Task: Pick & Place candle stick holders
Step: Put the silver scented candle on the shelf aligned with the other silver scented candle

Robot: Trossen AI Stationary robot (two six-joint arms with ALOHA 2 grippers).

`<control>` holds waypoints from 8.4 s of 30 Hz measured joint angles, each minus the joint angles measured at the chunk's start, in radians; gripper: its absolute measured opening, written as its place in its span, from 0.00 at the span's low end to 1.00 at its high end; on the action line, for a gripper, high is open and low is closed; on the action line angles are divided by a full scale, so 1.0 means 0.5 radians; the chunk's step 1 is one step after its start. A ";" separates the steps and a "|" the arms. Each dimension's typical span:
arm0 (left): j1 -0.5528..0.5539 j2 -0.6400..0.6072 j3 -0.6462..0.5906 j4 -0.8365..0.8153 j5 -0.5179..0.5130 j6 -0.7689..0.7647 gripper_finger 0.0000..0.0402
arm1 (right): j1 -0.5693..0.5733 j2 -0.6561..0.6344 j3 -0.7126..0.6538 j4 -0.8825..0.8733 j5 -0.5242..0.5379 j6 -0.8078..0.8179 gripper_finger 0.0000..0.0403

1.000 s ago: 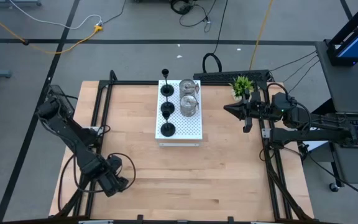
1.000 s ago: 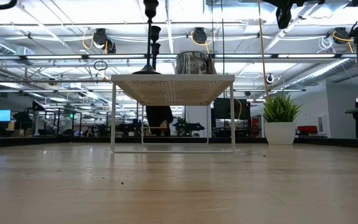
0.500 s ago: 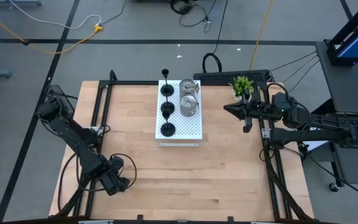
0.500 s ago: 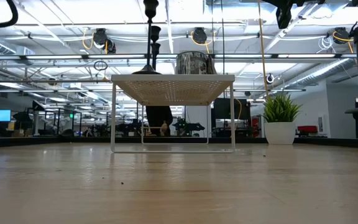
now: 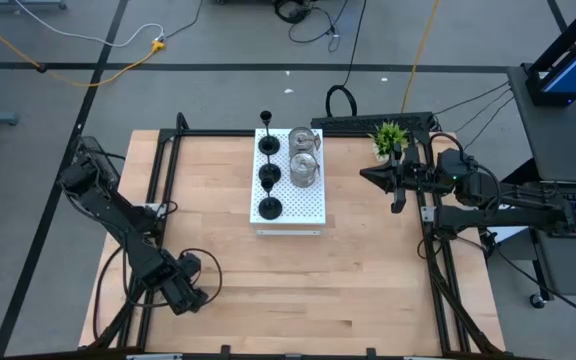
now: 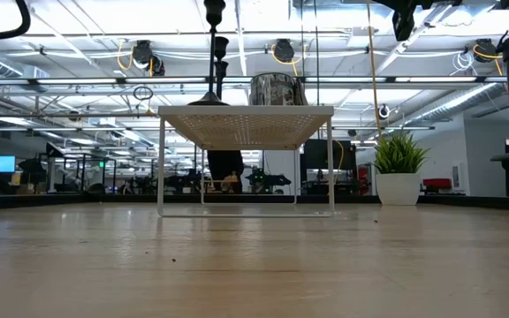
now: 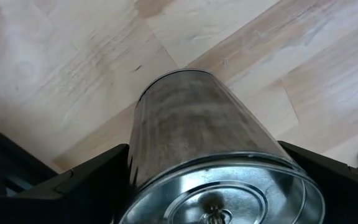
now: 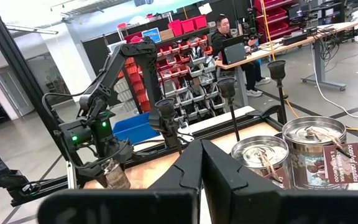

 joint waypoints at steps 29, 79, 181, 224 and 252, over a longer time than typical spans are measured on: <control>0.000 0.000 0.002 0.020 -0.003 0.145 0.89 | 0.000 0.000 0.000 0.000 0.000 0.015 0.00; -0.011 -0.025 -0.172 0.152 0.006 0.304 0.99 | 0.000 0.000 0.000 0.000 0.000 0.027 0.00; -0.102 -0.717 0.018 -0.431 -0.252 0.128 0.99 | 0.001 0.041 0.000 -0.001 0.063 0.031 0.00; -0.265 -0.052 0.231 -0.693 -0.042 0.130 0.99 | 0.001 0.042 0.000 -0.002 0.063 0.049 0.00; -0.307 0.187 0.212 -0.578 -0.216 0.258 0.99 | 0.001 0.042 0.000 -0.002 0.055 0.068 0.00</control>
